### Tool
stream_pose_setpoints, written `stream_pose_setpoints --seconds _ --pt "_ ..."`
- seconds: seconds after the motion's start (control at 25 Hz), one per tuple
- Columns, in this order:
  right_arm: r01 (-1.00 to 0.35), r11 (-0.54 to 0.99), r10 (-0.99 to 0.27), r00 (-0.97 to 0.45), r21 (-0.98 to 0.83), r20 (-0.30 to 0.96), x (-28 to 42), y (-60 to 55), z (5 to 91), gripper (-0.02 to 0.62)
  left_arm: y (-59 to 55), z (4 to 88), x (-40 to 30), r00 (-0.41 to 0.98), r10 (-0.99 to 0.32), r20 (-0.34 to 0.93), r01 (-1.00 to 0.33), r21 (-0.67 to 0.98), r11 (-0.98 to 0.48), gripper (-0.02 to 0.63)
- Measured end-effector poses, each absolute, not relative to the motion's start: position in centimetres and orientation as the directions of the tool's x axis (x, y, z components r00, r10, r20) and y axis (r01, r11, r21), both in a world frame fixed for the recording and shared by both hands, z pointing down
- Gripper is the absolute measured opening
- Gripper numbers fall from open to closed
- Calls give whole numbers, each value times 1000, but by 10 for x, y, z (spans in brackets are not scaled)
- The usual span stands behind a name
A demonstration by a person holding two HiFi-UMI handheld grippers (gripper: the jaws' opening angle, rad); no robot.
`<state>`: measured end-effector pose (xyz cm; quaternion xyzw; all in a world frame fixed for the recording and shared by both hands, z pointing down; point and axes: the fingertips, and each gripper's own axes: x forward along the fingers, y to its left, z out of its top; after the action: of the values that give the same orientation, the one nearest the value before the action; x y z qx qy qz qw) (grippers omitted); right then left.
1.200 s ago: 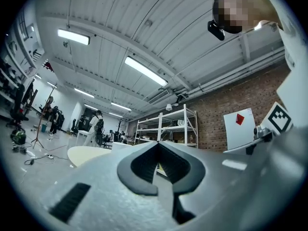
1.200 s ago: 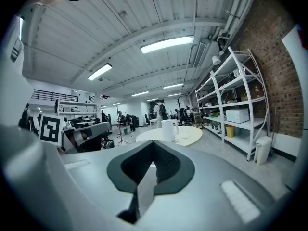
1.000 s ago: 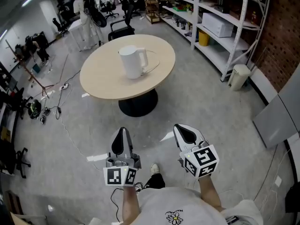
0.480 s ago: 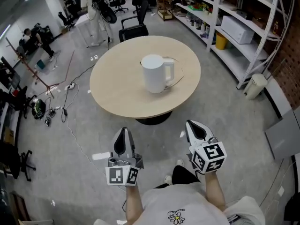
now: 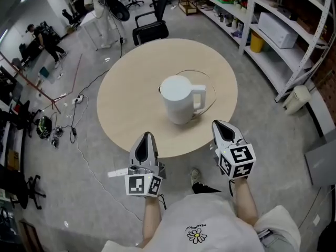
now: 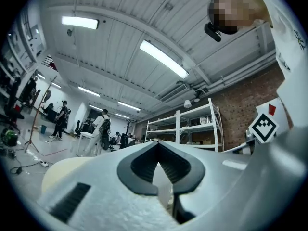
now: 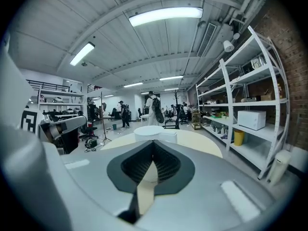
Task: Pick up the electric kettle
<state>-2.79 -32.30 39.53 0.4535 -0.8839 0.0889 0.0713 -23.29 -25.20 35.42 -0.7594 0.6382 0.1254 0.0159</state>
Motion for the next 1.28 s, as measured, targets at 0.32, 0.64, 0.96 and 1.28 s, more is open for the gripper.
stream_pose_setpoints --seconds 0.32,0.64,0.96,1.28 --pt "-803 594 -759 -582 -57 292 -40 -444 436 91 -366 369 -204 231 -948 -221 -967 51 -248 205" --pt "-825 565 -742 -520 -22 424 -59 -485 515 172 -419 462 -201 294 -956 -17 -947 132 -294 414" --pt "-862 505 -767 -464 -29 443 -73 -510 552 175 -455 492 -185 394 -917 55 -915 115 -387 489" --pt "-899 437 -782 -371 16 500 -80 -529 581 132 -474 497 -180 512 -859 8 -855 102 -509 556"
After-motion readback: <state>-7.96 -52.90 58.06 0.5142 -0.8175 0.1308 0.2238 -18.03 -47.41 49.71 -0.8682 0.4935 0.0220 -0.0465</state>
